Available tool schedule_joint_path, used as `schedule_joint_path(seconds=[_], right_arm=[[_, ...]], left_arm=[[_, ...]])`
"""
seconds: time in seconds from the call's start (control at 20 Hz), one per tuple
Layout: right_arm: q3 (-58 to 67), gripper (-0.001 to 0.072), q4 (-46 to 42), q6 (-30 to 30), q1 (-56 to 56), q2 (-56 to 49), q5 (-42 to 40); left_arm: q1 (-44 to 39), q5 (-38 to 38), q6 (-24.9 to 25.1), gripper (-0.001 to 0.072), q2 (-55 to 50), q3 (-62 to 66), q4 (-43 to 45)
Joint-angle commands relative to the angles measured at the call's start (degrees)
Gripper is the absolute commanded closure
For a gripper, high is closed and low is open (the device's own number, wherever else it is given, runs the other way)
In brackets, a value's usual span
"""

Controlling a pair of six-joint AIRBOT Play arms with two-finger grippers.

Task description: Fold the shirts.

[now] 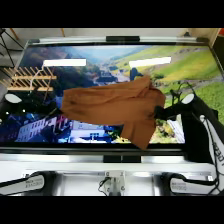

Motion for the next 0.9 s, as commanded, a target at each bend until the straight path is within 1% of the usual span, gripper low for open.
schedule_joint_path(seconds=[0.0, 0.1, 0.15, 0.3, 0.4, 0.45, 0.5, 0.6, 0.65, 0.7, 0.85], right_arm=[[6.6, 0.0631, 1.09, -6.16, 0.52, 8.57, -0.92], [15.58, 0.0631, 1.07, -8.37, 0.52, 16.52, -2.03], [20.5, 0.0631, 1.03, -9.38, 0.52, 20.44, -3.28], [34.77, 0.0631, -0.31, -11.32, 0.52, 32.15, -8.87], [40.22, 0.0631, -4.48, -10.99, 0.52, 38.97, -10.34], [41.62, 0.0631, -6.88, -9.79, 0.52, 42.27, -10.01], [42.23, 0.0631, -8.92, -7.96, 0.52, 45.11, -9.4], [42.27, 0.0631, -12.24, -3.39, 0.52, 50.12, -7.56], [42.27, 0.0631, -13.03, -1.99, 0.52, 51.89, -6.32], [42.27, 0.0631, -13.0, -1.73, 0.52, 52.92, -5.09], [42.27, 0.0631, -13.88, -1.7, 0.52, 52.85, 0.94]], left_arm=[[0.02, -0.15, 0.28, 0.0674, 6.95, 9.03, -0.09], [0.02, 0.55, 1.73, 0.0675, 14.38, 19.96, -0.07], [0.02, 2.16, 1.66, 0.0674, 18.29, 25.83, -0.07], [0.02, 12.2, 1.66, 0.0674, 30.51, 41.75, 0.94], [0.02, 17.75, -0.15, 0.0674, 38.03, 46.49, 3.08], [0.04, 19.26, -2.1, 0.0674, 41.72, 46.86, 3.85], [0.04, 19.12, -4.37, 0.0674, 44.85, 46.84, 5.03], [0.04, 15.5, -10.19, 0.0674, 49.37, 46.84, 8.94], [0.04, 12.9, -13.25, 0.0674, 50.73, 46.84, 11.34], [0.04, 10.69, -15.08, 0.0674, 51.32, 46.84, 12.79], [0.04, 4.24, -15.54, 0.0674, 50.56, 46.36, 15.19]])
